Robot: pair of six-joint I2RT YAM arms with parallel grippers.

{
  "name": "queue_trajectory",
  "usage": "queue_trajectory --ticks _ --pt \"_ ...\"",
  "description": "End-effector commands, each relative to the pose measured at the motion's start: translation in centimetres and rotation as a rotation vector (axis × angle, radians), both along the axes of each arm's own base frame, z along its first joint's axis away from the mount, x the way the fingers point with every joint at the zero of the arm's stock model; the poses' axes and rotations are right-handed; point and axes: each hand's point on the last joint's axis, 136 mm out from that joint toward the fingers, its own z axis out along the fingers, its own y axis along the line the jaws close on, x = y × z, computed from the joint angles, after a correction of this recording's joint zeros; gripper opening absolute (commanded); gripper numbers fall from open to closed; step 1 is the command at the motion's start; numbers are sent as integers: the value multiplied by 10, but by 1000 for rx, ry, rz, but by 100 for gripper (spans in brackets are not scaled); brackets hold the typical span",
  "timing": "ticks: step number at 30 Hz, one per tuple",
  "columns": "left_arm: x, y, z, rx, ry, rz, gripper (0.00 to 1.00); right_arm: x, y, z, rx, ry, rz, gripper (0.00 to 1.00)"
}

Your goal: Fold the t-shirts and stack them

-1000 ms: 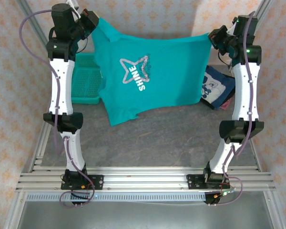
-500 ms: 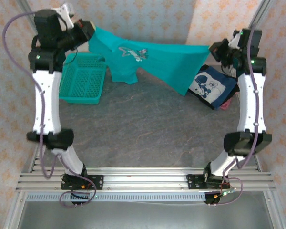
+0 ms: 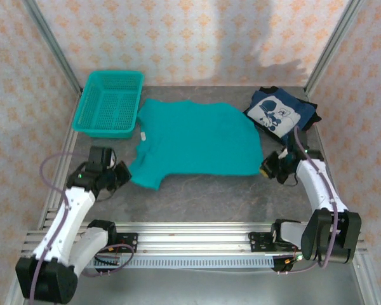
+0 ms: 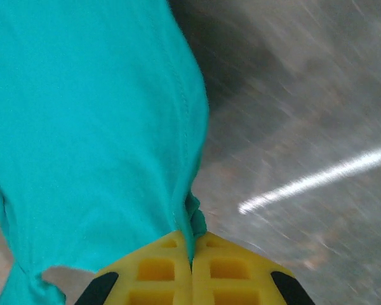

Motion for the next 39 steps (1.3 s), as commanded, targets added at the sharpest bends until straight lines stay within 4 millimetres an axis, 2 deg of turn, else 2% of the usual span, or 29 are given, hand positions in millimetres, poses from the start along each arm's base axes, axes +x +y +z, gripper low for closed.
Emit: queue_trajectory --ticks 1,4,11,12,13,14,16,17,19,23,25,29,32,39 --pt "-27 26 -15 71 44 179 0 -27 -12 -21 -58 104 -67 0" --pt "-38 23 -28 37 83 214 0 -43 -17 -31 -100 179 -56 0" --pt "-75 33 -70 93 322 293 0 -52 -19 -40 -111 270 -62 1" --pt "-78 31 -76 86 346 297 7 -54 -19 -41 -108 286 -58 8" --pt "-78 30 -77 81 356 300 19 -56 -18 -41 -105 302 -57 17" --pt "-77 30 -76 82 359 298 33 -58 -19 -40 -107 316 -55 31" --pt "-72 34 -64 98 327 306 57 -57 -21 -32 -123 305 -51 47" --pt "-65 34 -54 97 285 307 65 -54 -24 -24 -141 280 -53 52" --pt "-48 32 -31 67 186 313 72 -48 -29 -8 -168 222 -59 57" --pt "-22 37 16 82 18 312 77 -28 -33 26 -191 85 -71 63" --pt "-15 40 24 117 6 295 80 -16 -31 34 -185 28 -56 67" --pt "-9 33 6 141 134 225 78 -8 -23 26 -141 64 10 67" --pt "-5 24 -3 127 177 179 75 -15 -21 16 -141 116 39 65" --pt "-50 25 -31 158 359 170 68 -63 -18 -10 -160 286 63 61"
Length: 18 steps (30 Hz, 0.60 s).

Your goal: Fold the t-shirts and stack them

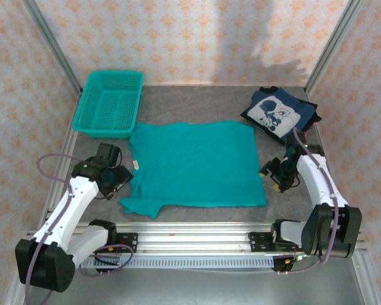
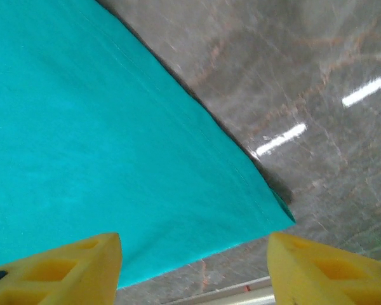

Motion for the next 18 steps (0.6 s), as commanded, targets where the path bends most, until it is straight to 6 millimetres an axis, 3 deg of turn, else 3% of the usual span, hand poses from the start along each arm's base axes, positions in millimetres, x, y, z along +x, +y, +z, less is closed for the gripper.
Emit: queue_trajectory --ticks 1,6,13,18 --pt "-33 3 -21 14 118 9 68 -34 0 -13 -25 114 19 61" --pt "-35 0 -44 -18 133 62 65 -37 -1 -20 -40 133 22 60" --pt "-32 1 -61 -13 148 101 62 -37 1 -26 -47 148 38 60" --pt "-19 5 -67 0 88 140 48 -39 1 -28 -56 160 42 59"
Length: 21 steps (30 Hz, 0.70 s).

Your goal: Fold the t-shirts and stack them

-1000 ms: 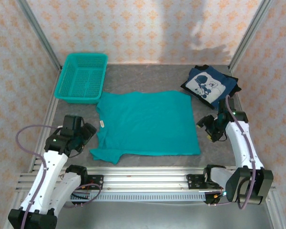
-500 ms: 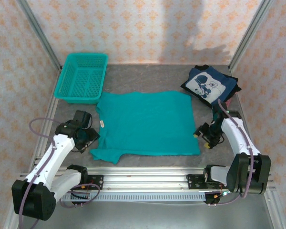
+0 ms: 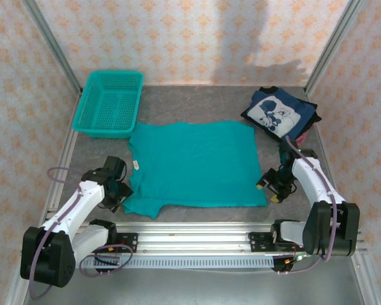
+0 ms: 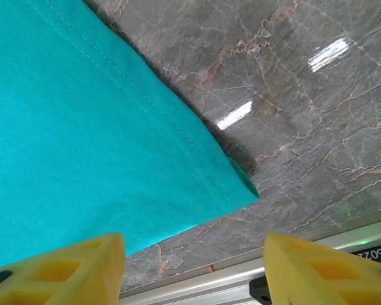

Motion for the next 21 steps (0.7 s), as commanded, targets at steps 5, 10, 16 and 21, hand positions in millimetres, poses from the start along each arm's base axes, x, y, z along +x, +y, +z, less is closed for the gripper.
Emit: queue_trajectory --ticks 5,10,16,21 --pt "19 -1 -7 2 -60 41 19 -10 -3 -8 -43 49 8 57" --pt "14 -2 -2 -11 -77 34 11 -12 -1 -11 -43 69 22 53" --pt "5 -5 -2 -36 -81 36 8 -19 3 -18 -53 125 42 50" --pt "6 -7 2 -50 -95 29 8 -24 4 -25 -86 168 48 48"
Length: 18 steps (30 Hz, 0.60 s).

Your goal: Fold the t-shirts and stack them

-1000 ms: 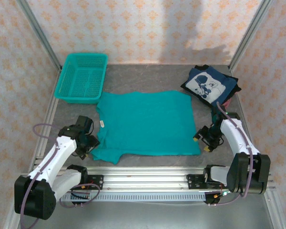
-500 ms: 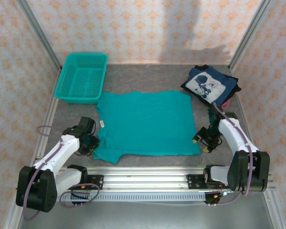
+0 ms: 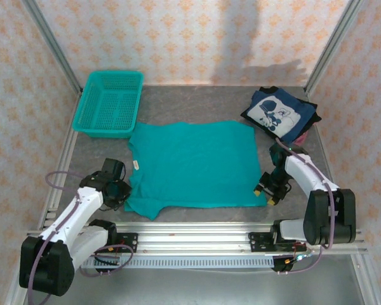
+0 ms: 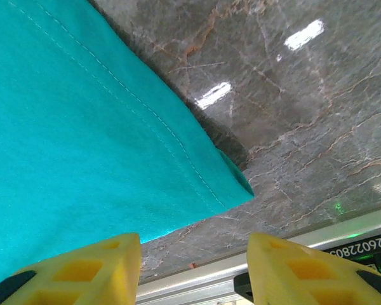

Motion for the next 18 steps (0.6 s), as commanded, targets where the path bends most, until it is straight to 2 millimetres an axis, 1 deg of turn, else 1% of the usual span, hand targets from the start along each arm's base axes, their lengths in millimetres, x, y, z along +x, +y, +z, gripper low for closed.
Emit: queue_trajectory --ticks 1,4,9,11,13,15,17,18 --pt "-6 -2 0 -6 17 -3 8 -10 -6 -7 -62 51 -7 47" --pt "-7 -2 1 -5 18 -10 7 -9 -8 -10 -87 59 -8 47" --pt "-10 -2 1 -8 17 -12 7 -11 -4 -16 -98 76 -8 45" --pt "-11 -3 1 -13 19 -16 7 -13 -3 -22 -101 85 -15 45" --pt "-11 -4 1 -20 15 -23 6 -15 -2 -29 -100 99 -19 41" --pt "-11 -5 3 -26 11 -31 5 -11 -5 -33 -120 99 -21 30" --pt "-14 -6 5 -26 14 -43 5 -2 -8 -34 -138 77 -24 10" --pt "-16 -6 6 -27 15 -50 4 0 -8 -33 -140 72 -22 4"
